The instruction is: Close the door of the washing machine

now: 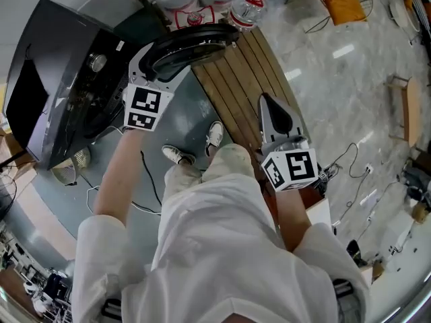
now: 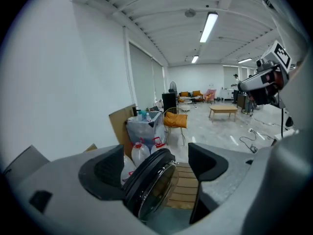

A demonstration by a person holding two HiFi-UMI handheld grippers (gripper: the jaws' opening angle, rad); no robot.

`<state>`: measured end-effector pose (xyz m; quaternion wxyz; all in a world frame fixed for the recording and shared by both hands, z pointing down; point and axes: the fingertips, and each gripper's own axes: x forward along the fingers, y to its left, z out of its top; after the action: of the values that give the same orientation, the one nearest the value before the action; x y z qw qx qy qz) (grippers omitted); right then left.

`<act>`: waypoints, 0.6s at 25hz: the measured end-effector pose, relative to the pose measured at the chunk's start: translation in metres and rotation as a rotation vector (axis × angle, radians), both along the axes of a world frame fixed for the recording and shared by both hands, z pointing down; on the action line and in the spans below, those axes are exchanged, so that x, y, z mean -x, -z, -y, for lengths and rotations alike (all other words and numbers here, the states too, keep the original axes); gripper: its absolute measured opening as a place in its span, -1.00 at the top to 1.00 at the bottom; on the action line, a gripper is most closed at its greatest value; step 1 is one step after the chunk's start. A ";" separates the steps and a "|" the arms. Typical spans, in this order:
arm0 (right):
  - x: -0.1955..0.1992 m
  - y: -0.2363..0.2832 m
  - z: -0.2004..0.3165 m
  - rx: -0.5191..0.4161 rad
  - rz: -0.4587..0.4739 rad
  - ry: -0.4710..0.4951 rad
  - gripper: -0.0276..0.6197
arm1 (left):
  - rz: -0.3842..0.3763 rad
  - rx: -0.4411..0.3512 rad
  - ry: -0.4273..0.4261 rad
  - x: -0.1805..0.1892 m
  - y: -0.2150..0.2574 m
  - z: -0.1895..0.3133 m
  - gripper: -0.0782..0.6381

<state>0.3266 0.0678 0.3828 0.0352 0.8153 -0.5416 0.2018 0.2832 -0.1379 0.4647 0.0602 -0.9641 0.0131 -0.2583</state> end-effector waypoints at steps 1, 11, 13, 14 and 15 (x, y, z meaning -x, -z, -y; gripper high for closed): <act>-0.002 -0.004 -0.003 0.001 0.007 -0.006 0.92 | 0.020 -0.012 -0.020 -0.009 -0.006 0.000 -0.32; -0.012 -0.048 -0.030 0.007 0.072 -0.055 0.92 | 0.247 -0.086 -0.209 -0.090 -0.088 -0.003 -0.32; -0.018 -0.055 -0.040 0.007 0.081 -0.072 0.92 | 0.303 -0.083 -0.241 -0.103 -0.107 -0.009 -0.32; -0.021 -0.058 -0.045 0.008 0.086 -0.082 0.92 | 0.333 -0.091 -0.266 -0.108 -0.117 -0.012 -0.32; -0.023 -0.062 -0.049 0.007 0.091 -0.091 0.92 | 0.365 -0.110 -0.293 -0.112 -0.126 -0.014 -0.32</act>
<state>0.3495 0.1171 0.4444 0.0043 0.8289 -0.5042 0.2421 0.3951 -0.1237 0.5907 0.1508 -0.8883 -0.1240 -0.4157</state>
